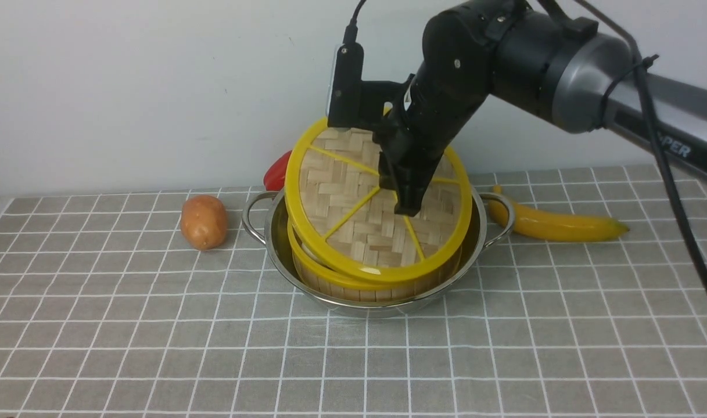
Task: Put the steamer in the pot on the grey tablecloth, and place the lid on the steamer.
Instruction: 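Place the bamboo steamer lid onto the steamer basket in the pot with the right gripper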
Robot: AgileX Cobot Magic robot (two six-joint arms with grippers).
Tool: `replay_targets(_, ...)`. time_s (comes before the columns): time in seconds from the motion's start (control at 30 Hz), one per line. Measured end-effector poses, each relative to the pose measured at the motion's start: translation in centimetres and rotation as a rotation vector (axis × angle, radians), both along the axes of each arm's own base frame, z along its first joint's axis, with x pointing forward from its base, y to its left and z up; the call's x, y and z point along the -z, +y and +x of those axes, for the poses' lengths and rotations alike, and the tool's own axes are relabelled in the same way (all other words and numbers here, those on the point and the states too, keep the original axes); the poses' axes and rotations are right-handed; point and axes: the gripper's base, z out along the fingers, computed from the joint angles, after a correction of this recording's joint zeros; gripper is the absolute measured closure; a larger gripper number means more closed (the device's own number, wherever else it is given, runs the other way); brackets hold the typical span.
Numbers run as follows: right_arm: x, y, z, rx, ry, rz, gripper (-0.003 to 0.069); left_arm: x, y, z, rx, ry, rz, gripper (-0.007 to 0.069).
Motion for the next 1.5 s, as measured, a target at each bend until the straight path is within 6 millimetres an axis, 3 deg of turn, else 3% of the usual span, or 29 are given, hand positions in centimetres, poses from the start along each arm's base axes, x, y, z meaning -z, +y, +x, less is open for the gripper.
replay_targets(0.3, 0.1, 0.1, 0.2, -0.019, -0.021, 0.000, 0.0512, 0.0, 0.0, 0.0, 0.000, 0.000, 0.000, 0.0224)
replay_targets(0.8, 3.2, 1.1, 1.4, -0.046, -0.030, 0.005, 0.0513, 0.0, 0.0, 0.0, 0.000, 0.000, 0.000, 0.0224)
replay_targets(1.5, 4.1, 1.5, 2.1, -0.089, -0.074, -0.002, 0.0513, 0.0, 0.0, 0.0, 0.000, 0.000, 0.000, 0.0224)
